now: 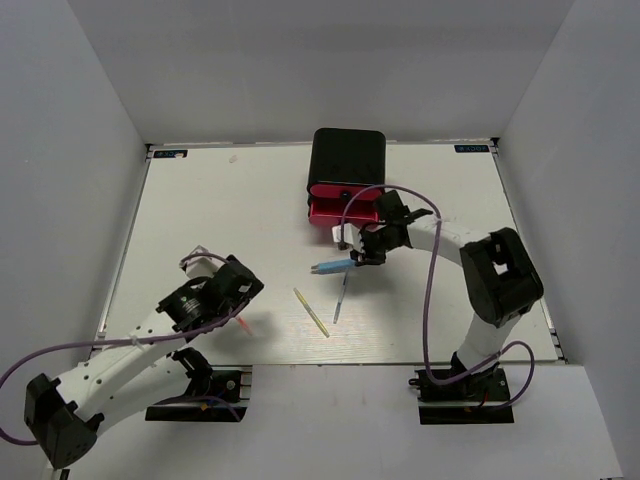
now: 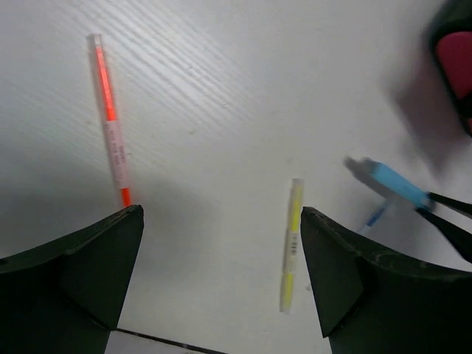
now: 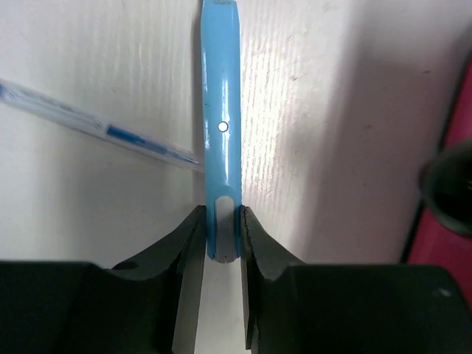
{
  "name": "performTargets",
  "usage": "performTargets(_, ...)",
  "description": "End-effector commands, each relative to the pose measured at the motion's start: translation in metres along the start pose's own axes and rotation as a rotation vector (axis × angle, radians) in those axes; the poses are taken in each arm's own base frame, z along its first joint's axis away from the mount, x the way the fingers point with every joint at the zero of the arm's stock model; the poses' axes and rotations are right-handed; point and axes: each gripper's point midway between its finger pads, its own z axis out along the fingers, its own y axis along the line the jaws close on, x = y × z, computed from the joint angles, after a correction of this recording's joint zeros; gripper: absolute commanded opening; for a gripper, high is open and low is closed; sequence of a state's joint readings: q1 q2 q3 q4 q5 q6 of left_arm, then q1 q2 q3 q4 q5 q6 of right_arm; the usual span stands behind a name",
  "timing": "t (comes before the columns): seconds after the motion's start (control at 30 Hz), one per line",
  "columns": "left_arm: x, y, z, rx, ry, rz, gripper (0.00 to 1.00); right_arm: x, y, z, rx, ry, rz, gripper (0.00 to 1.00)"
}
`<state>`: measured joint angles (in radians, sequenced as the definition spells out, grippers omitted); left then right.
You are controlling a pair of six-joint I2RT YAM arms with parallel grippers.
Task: Sort the stationery into containers
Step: Pick up the pen from the center of the board, then place the pen in the drawer.
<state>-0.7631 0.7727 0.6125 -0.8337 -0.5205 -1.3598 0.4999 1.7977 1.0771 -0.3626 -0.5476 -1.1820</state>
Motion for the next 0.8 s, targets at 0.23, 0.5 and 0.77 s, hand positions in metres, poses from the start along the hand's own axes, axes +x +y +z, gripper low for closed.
performTargets(0.23,0.019,0.05,0.01,-0.233,0.048,0.027,0.91,-0.126,-0.02,-0.107,0.207,-0.279,0.066,0.01)
performTargets(0.5,0.021,0.057,0.01,-0.266,0.052,0.036,0.91,-0.115,-0.065,-0.132,0.427,-0.174,0.123,0.0)
performTargets(0.77,0.019,0.06,0.009,-0.275,0.043,0.033,0.91,-0.091,-0.104,-0.124,0.514,-0.061,0.099,0.0)
